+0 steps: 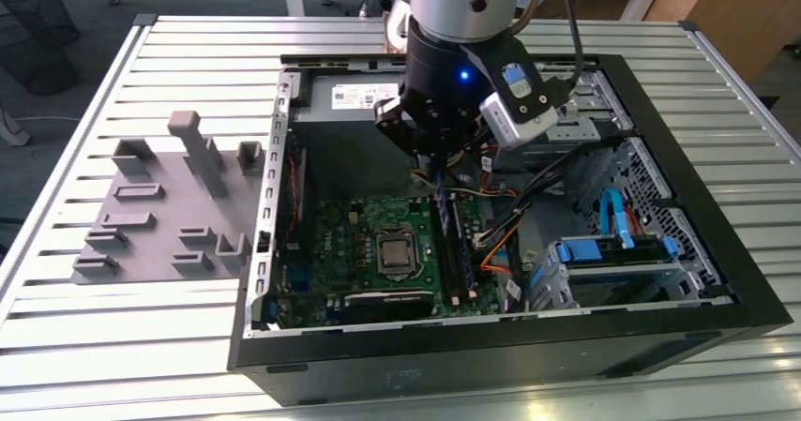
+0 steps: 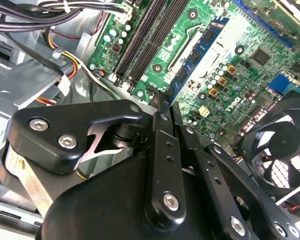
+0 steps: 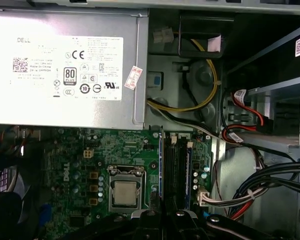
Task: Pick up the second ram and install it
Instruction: 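Insert the second ram into the second slot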
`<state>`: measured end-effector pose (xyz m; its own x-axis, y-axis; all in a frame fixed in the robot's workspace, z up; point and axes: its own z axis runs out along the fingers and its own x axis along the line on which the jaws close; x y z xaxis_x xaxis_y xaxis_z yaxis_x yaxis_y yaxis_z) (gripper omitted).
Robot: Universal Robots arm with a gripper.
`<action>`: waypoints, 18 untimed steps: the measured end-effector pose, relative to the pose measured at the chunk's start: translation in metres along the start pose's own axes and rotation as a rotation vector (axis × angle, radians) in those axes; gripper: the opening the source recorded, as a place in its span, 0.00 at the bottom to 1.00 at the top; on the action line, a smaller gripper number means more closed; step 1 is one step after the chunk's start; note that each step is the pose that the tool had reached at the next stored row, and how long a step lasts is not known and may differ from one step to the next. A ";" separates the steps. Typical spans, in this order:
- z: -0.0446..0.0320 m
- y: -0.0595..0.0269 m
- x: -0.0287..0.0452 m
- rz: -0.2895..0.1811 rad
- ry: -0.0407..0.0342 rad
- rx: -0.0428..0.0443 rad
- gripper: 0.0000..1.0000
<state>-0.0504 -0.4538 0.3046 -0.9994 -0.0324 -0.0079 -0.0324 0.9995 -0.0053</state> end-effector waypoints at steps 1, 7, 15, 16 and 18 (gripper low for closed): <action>0.0010 -0.0001 -0.0001 0.000 0.0002 0.0003 0.14; 0.0112 -0.0003 -0.0020 0.002 0.0002 0.0003 0.14; 0.0117 -0.0003 -0.0021 0.001 0.0003 0.0004 0.14; 0.0120 -0.0003 -0.0021 0.001 0.0002 0.0002 0.14; 0.0128 -0.0003 -0.0021 0.002 0.0002 0.0005 0.14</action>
<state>-0.0482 -0.4540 0.2918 -0.9995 -0.0307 -0.0077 -0.0307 0.9995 -0.0057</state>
